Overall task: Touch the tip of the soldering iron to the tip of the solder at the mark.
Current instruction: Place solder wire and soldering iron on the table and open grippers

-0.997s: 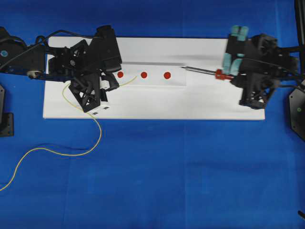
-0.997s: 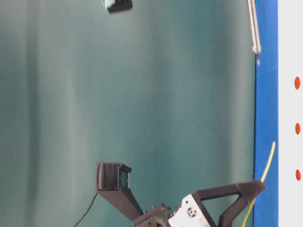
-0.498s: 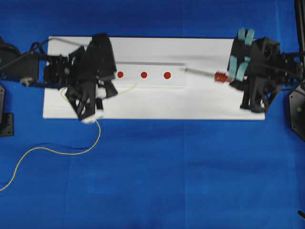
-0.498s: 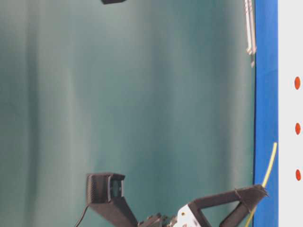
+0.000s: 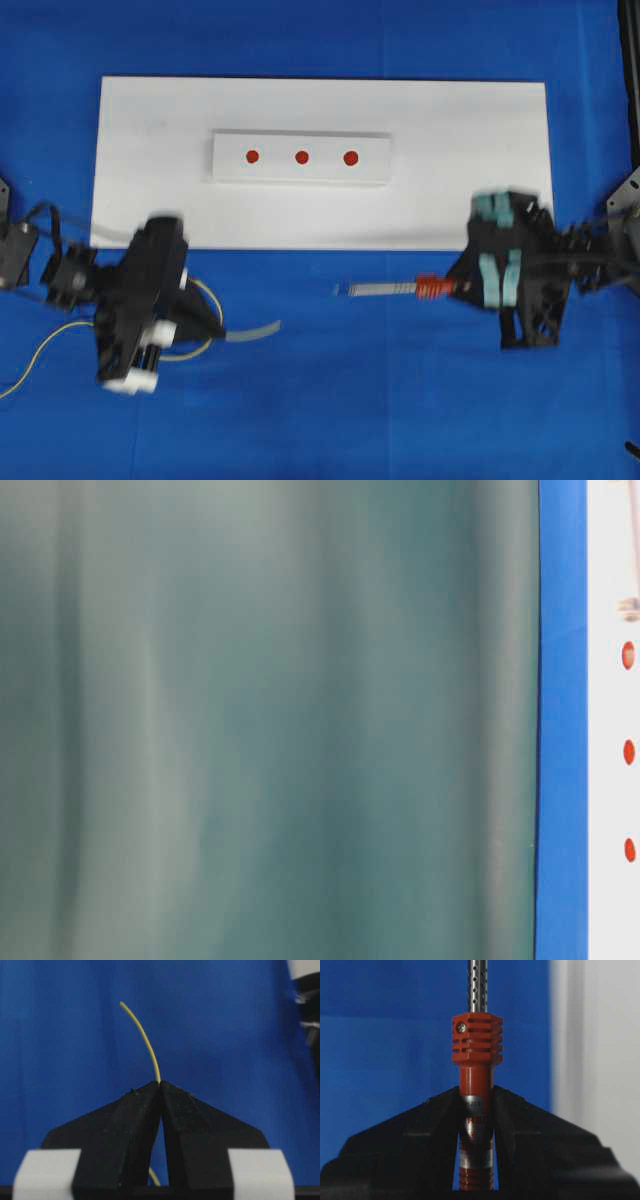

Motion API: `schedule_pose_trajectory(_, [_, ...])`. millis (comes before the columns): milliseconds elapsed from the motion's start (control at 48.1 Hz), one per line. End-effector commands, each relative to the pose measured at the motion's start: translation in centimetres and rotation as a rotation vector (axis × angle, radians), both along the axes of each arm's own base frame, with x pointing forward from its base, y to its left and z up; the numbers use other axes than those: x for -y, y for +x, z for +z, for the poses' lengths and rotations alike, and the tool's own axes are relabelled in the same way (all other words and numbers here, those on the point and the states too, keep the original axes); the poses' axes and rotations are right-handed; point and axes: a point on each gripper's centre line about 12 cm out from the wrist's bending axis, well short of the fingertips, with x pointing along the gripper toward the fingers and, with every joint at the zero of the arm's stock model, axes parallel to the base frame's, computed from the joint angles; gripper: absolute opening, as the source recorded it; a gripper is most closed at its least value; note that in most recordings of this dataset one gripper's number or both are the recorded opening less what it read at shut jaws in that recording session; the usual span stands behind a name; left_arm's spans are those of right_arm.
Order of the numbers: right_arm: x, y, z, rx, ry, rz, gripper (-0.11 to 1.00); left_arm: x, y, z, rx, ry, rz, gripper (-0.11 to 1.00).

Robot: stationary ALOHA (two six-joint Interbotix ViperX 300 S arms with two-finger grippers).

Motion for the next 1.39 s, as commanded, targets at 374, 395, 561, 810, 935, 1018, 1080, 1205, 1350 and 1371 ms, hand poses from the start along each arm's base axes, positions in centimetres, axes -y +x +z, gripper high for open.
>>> schedule_pose_trajectory(374, [-5.3,3.2,-7.0,0.016,0.051,0.144,0.08,4.7,0.2,-7.1,-0.090,0.047,-0.127,0.03])
schedule_pose_trajectory(395, [-5.4,3.3,-7.2,0.014,0.051,0.145,0.08,4.7,0.2,-7.2,-0.092,0.050,-0.129,0.03])
schedule_pose_trajectory(561, [-5.6,3.5,-8.5,0.003,0.052,0.149,0.08,4.6,-0.1,-7.6,-0.095,0.059,-0.133,0.03])
schedule_pose_trajectory(810, [-5.7,3.6,-8.5,0.010,0.057,0.150,0.08,4.7,-0.4,-7.7,-0.096,0.071,-0.146,0.12])
schedule_pose_trajectory(935, [-5.7,3.6,-8.5,0.008,0.061,0.143,0.22,4.9,-0.4,-7.6,-0.096,0.071,-0.154,0.47])
schedule_pose_trajectory(1018, [-5.7,3.7,-8.4,0.010,0.066,0.137,0.43,5.1,-0.5,-7.5,-0.095,0.068,-0.158,0.70])
schedule_pose_trajectory(1080, [-5.7,3.8,-8.2,0.016,0.067,0.140,0.60,5.3,-0.6,-7.4,-0.096,0.064,-0.161,0.81])
schedule_pose_trajectory(1205, [-5.8,4.1,-6.9,0.051,0.069,0.149,0.88,5.4,-0.5,-6.1,-0.082,0.060,-0.164,0.78])
schedule_pose_trajectory(1350, [-5.3,3.6,-4.1,0.082,0.045,0.160,0.83,5.1,-0.7,-3.4,-0.066,0.064,-0.164,0.77])
schedule_pose_trajectory(1371, [-5.1,3.6,-3.7,0.083,0.041,0.157,0.82,5.0,-0.8,-3.0,-0.064,0.064,-0.164,0.77])
